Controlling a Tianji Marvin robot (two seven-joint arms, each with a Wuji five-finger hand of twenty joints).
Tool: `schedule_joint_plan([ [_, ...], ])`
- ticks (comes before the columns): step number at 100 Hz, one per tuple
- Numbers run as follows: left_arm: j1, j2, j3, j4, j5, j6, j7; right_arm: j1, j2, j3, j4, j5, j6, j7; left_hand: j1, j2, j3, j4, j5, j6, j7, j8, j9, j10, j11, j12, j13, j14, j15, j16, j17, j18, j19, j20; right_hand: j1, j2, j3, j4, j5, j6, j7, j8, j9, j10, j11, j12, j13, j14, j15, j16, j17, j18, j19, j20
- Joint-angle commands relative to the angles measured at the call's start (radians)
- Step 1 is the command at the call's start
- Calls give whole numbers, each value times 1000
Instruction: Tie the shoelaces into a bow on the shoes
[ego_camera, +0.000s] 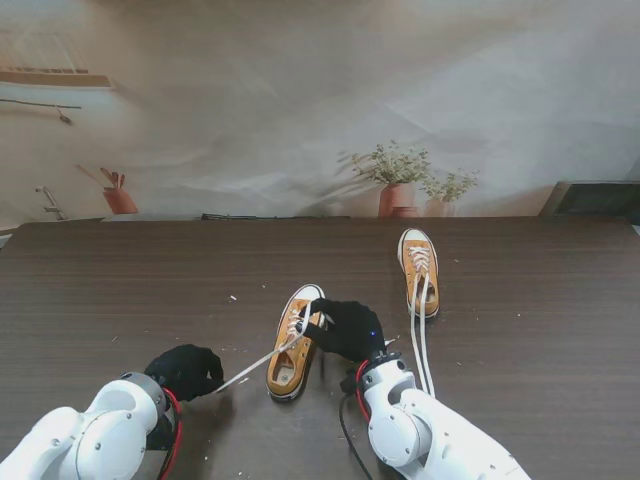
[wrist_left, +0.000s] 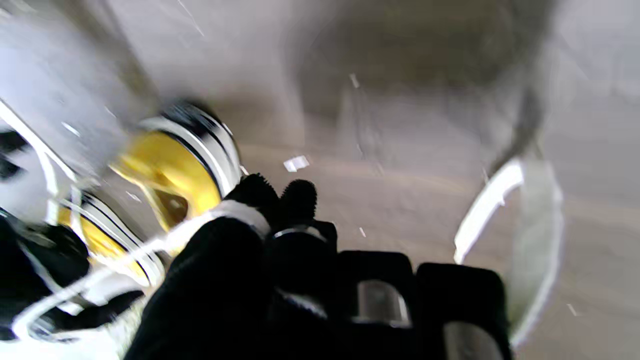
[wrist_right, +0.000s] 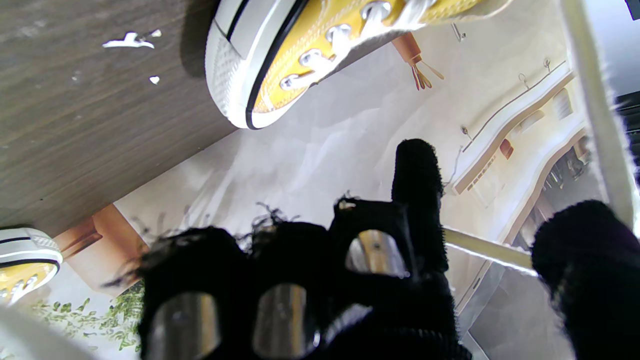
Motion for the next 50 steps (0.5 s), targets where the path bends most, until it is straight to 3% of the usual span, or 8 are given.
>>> schedule_joint_plan([
  [1,-3,22,-5,-2,-51,-17,-38,-4,4,6,-7,-3,-4,10,30,-91,37,11,20,-60,84,39,84,26,37,-12,11,-82,54,-2,39,-208,253,-24,-5,2,31,-4,15,-3,1,-18,60,35,60,24,7,-11,85,18,32,5,287,13],
  [13,-29,54,-30,8,-263,-55,-195,-6,5,9,-8,-5,-6,8,24,-78,19,2,22,-77,165,79,69,25,21,-7,12,-80,36,-8,36,-205,253,-61,-3,3,34,-4,17,-1,0,-19,60,36,61,24,7,-10,85,19,32,7,287,14],
  [23,-61,70,-31,51,-437,-84,-260,-5,4,9,-8,-4,-6,7,25,-65,2,-4,18,-80,185,88,55,26,12,-3,12,-76,25,-12,34,-204,253,-86,-3,3,36,-4,18,-2,-1,-20,60,37,61,24,7,-9,85,20,32,8,287,16],
  [42,-92,55,-2,148,-720,-111,-233,-2,3,3,-3,-5,-10,5,27,-22,-57,-19,0,-79,150,60,29,30,3,13,12,-65,10,-17,31,-186,253,-114,-2,6,35,-4,18,-4,-1,-21,60,35,61,23,7,-10,85,20,32,9,287,17],
  [50,-94,29,15,200,-836,-147,-156,-1,2,1,1,-3,-11,5,34,12,-85,-32,-17,-111,87,21,14,33,0,20,12,-44,2,-22,28,-160,253,-124,-4,8,34,-4,21,-7,0,-20,60,36,61,23,7,-10,85,20,32,9,287,17],
])
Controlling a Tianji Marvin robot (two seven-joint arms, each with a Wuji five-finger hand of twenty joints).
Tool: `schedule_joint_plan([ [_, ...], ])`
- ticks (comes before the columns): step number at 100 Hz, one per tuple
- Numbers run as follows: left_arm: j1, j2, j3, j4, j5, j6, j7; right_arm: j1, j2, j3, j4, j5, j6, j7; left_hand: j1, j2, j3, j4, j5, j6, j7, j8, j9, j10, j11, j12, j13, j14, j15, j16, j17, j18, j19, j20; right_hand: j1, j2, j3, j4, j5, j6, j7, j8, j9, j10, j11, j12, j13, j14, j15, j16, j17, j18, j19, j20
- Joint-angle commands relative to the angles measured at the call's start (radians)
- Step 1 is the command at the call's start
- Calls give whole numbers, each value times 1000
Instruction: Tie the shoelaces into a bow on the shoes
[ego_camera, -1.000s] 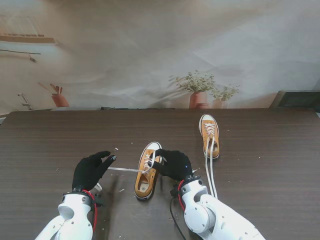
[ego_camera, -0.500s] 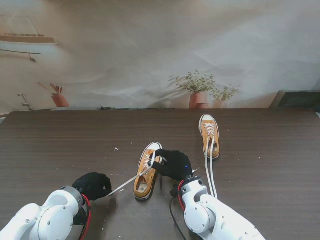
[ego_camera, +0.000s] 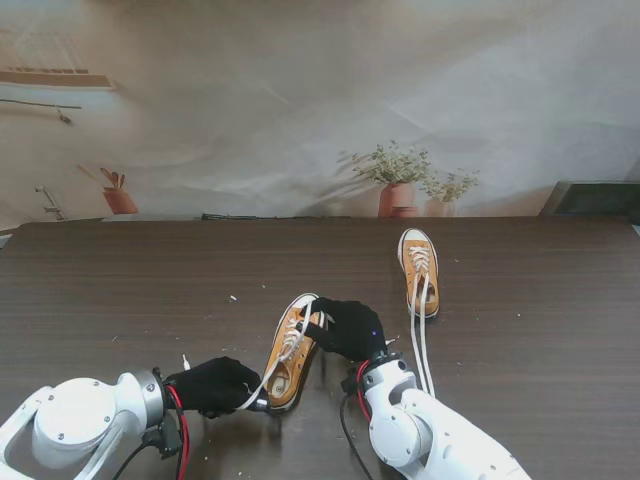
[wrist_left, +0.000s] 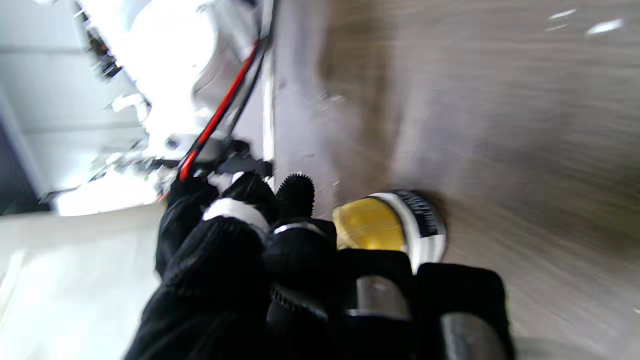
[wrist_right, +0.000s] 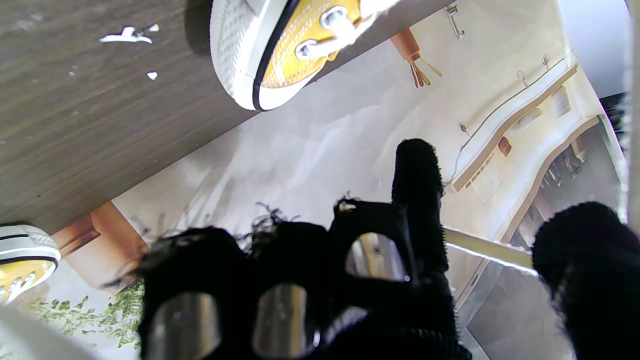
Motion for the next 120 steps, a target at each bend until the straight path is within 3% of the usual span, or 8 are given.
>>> schedule_joint_plan([
  [1,6,-34,17,32,-10,-37,37,1,1,-2,2,1,-4,12,33,17,-50,-25,-15,-96,-36,-32,20,33,12,20,14,-42,15,-22,28,-158,252,-18,-4,10,33,-4,18,-6,0,-20,60,36,50,13,7,-11,85,20,32,9,287,15],
  [30,11,-128,84,175,-313,-256,311,10,1,-10,21,2,-12,16,61,41,-99,-46,-11,-186,-99,-91,16,80,9,35,13,18,21,-25,21,-70,252,-15,-2,13,32,-3,19,-9,2,-20,60,36,51,13,7,-11,85,20,32,9,287,15],
  [58,6,-146,108,218,-422,-350,333,19,-2,-24,33,6,-12,19,-37,21,-111,-50,-12,-206,-189,-108,5,86,-4,49,13,20,15,-30,18,-44,252,-43,0,13,31,-2,17,-13,3,-20,60,36,49,12,8,-11,84,20,32,9,287,15],
  [66,7,-152,116,225,-432,-363,357,21,-3,-27,36,5,-13,18,-87,22,-80,-54,-23,-195,-311,-139,-5,88,-13,54,13,25,8,-33,17,-38,252,-51,-1,11,30,-3,15,-14,2,-20,60,34,49,12,8,-12,84,20,32,9,287,15],
  [77,5,-163,131,241,-445,-400,404,21,-5,-28,39,11,-16,17,-256,-36,199,-92,-20,-192,-456,-153,-14,50,-22,59,13,30,1,-34,17,-44,252,-66,0,-1,30,-4,7,-27,1,-20,60,34,49,12,8,-14,84,19,32,9,287,15],
  [103,-8,-189,185,295,-454,-511,523,17,-16,-23,57,52,-54,17,-284,-69,259,-96,-103,-206,-528,-186,-40,67,-33,54,13,38,-18,-40,15,-47,252,-83,-2,-53,28,-13,-14,-77,28,-3,59,30,46,11,8,-24,83,19,33,-4,287,15],
  [117,-23,-202,214,330,-368,-565,625,-4,-17,2,33,105,-80,54,-297,-89,285,-98,-134,-215,-539,-191,-66,38,-62,45,13,37,-26,-40,17,-69,252,-92,-3,-73,23,-17,2,-70,38,2,60,25,43,10,8,-28,83,18,34,-11,287,17],
  [120,-27,-205,221,339,-351,-579,647,-11,-17,10,21,123,-84,68,-296,-94,291,-98,-139,-217,-540,-192,-73,68,-70,43,13,34,-30,-41,17,-71,252,-93,-3,-77,22,-18,15,-62,43,4,60,26,43,10,8,-28,82,18,34,-11,287,17],
])
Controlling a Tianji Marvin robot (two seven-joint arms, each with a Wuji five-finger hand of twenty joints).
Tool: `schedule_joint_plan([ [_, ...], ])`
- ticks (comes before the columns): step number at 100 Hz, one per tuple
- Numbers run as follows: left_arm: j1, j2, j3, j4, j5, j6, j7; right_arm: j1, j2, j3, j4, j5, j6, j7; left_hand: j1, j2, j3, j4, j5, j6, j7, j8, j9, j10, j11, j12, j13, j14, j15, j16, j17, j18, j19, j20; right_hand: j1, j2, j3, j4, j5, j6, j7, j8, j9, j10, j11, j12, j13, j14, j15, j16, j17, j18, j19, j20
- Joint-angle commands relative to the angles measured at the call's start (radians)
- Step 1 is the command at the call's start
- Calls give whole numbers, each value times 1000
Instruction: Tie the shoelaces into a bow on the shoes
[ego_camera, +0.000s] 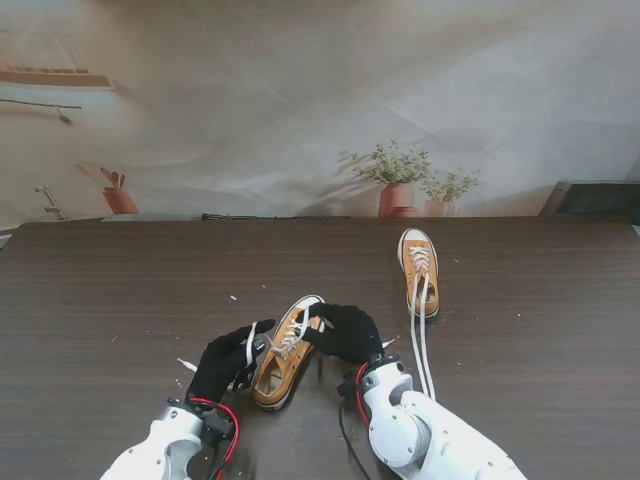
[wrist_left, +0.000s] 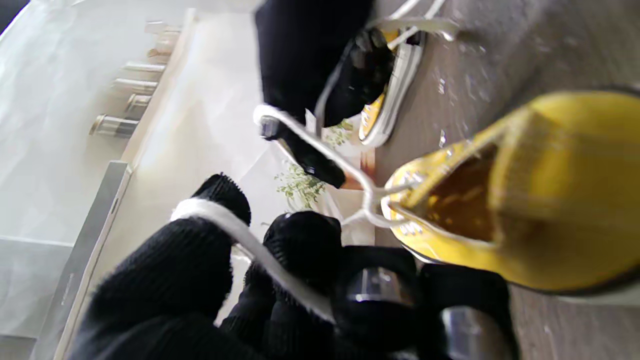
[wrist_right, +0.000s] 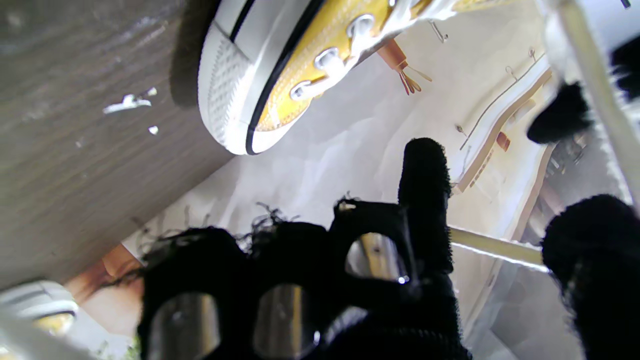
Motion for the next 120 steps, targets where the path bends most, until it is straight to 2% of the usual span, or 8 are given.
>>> schedule_joint_plan([
  [1,-9,-14,13,18,4,-19,-2,-21,2,15,-32,35,-7,40,-51,-48,26,-27,-34,-181,-25,-34,-9,40,-20,8,19,0,-4,-27,20,-98,251,-16,-3,-24,22,-19,21,-15,22,4,60,26,43,9,8,-28,82,18,34,-12,287,16],
  [15,-41,-36,48,62,130,-66,129,-56,12,45,-106,111,-7,130,-61,-76,76,-29,-14,-183,-17,-32,-1,44,-29,5,20,-16,-5,-22,20,-102,251,-18,5,-38,15,-22,95,4,48,10,59,29,38,7,9,-28,80,16,34,-11,287,18],
  [41,-76,-54,89,102,271,-97,235,-68,25,47,-154,162,4,214,-66,-96,104,-34,9,-183,-8,-29,11,46,-31,2,20,-9,-4,-19,19,-87,251,-17,26,-76,16,-23,158,24,87,21,59,25,29,2,9,-31,78,9,34,-12,287,16],
  [67,-80,-47,92,92,263,-93,212,-63,20,34,-140,158,-1,201,-73,-94,118,-37,24,-183,-3,-27,15,52,-32,0,20,-11,0,-17,19,-84,251,-12,45,-76,34,-21,171,3,82,23,60,26,37,6,8,-25,83,11,34,-13,287,17],
  [77,-82,-43,92,94,263,-91,197,-56,20,31,-132,140,-5,190,-73,-92,117,-38,26,-181,-2,-26,14,53,-32,0,20,-13,1,-17,19,-84,251,-11,123,-97,59,-11,177,-9,87,25,60,25,41,7,8,-25,83,13,34,-14,287,21],
  [80,-81,-41,92,93,257,-92,186,-51,19,28,-125,136,-9,186,-73,-89,116,-39,27,-180,-2,-26,14,53,-32,0,20,-13,1,-17,19,-85,251,-11,185,-120,60,-91,163,-23,151,-92,60,21,41,6,8,-24,82,15,34,-14,287,22],
  [85,-79,-39,93,90,255,-92,179,-41,18,22,-114,131,-11,183,-72,-87,112,-39,31,-179,-1,-26,15,28,-30,1,20,-13,2,-17,19,-85,251,-10,247,-147,72,-136,124,-42,229,-176,60,19,41,7,8,-27,81,12,34,-14,287,22],
  [120,-75,-20,96,84,258,-95,116,2,-9,-10,-29,154,-64,142,-70,-79,102,-39,36,-179,1,-25,15,15,-30,2,20,-17,2,-17,20,-89,251,-10,407,-278,164,-148,86,-113,362,-239,60,20,40,6,8,-22,80,4,31,-16,283,1],
])
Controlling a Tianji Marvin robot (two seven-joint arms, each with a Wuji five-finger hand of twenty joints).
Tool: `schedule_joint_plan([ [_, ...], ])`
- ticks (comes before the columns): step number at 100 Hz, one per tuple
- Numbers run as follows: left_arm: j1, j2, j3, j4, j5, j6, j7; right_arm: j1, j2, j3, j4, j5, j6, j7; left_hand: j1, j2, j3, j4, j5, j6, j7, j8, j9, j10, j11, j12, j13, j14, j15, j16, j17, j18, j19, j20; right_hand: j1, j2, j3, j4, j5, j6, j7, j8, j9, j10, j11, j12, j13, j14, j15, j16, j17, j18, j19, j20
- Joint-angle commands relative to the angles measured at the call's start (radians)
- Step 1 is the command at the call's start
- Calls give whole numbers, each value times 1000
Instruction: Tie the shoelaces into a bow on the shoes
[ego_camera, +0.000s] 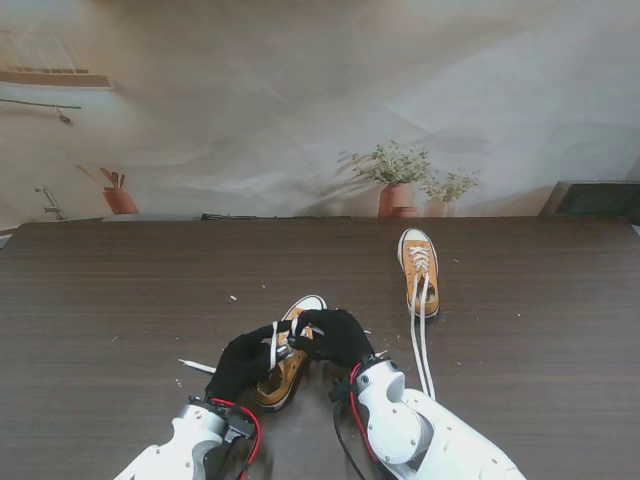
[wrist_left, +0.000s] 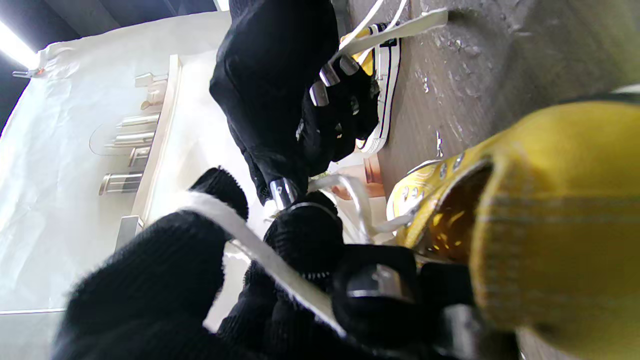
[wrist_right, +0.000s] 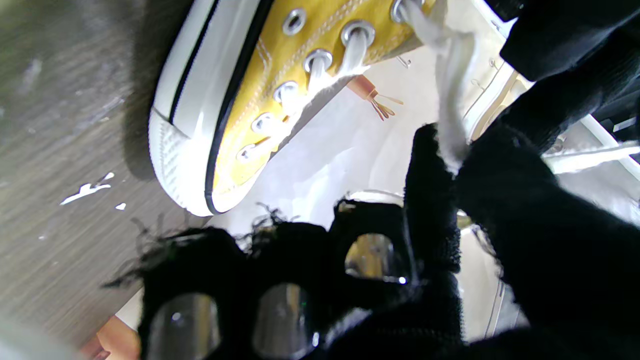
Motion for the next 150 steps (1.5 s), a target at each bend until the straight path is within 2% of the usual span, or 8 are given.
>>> schedule_joint_plan([
  [1,3,6,3,-5,16,3,-24,6,-12,-5,12,6,-14,-7,-20,-17,-5,-27,26,-179,20,-20,20,3,-4,2,20,-18,11,-16,20,-90,251,0,32,-25,30,-37,7,-64,7,-26,60,19,41,6,9,-22,80,4,31,-16,281,-9],
  [17,4,10,4,-11,-1,6,-43,16,-31,-17,45,6,-51,-55,-15,-15,-10,-26,35,-173,23,-19,19,5,-5,2,20,-19,11,-16,20,-89,251,0,51,-78,33,-42,42,-79,19,-29,60,21,44,5,9,-21,78,2,29,-15,271,-16],
  [35,5,14,-3,-9,19,0,-49,16,0,0,27,9,-81,34,-10,-12,-15,-26,33,-173,22,-19,19,5,-5,3,20,-20,12,-16,20,-89,251,0,35,-85,166,-36,-52,-68,-52,-44,60,17,39,0,10,-30,76,-6,30,-20,271,-21],
  [49,7,15,-4,-11,25,3,-49,16,22,16,10,-27,-116,65,-9,-11,-18,-25,35,-172,23,-19,19,5,-5,3,20,-21,12,-16,20,-90,251,0,29,-89,294,53,-53,-80,-157,0,60,18,36,-1,10,-36,77,-8,31,-25,285,-25],
  [60,6,16,-3,-10,27,2,-52,18,33,20,1,-56,-127,76,-7,-9,-19,-24,35,-170,23,-19,19,4,-5,3,20,-20,12,-16,20,-90,251,1,19,-28,353,206,-46,-95,-274,161,60,18,44,13,10,-35,80,3,33,-20,287,-4],
  [89,3,20,-5,-8,28,-1,-66,21,59,30,-21,-138,-137,94,-4,-7,-21,-23,38,-170,24,-18,19,7,-5,5,20,-22,13,-16,21,-91,251,2,-24,-48,432,256,-155,-106,-341,208,59,16,56,20,10,-47,81,12,38,-26,287,26],
  [116,5,24,-4,-9,25,-2,-80,53,51,-7,35,-311,-112,-128,0,-4,-25,-23,42,-170,26,-17,19,7,-5,5,20,-21,13,-16,21,-92,251,3,31,5,350,209,-260,-164,-294,266,59,21,26,17,10,-45,76,-4,36,-23,287,17],
  [150,9,26,-3,-9,22,-6,-89,121,-64,-89,216,-245,-164,-378,2,2,-30,-23,47,-169,27,-17,19,7,-6,6,20,-23,13,-16,21,-93,251,5,34,53,187,128,-251,-220,-255,292,60,31,42,26,9,-15,81,3,31,-12,286,-3],
])
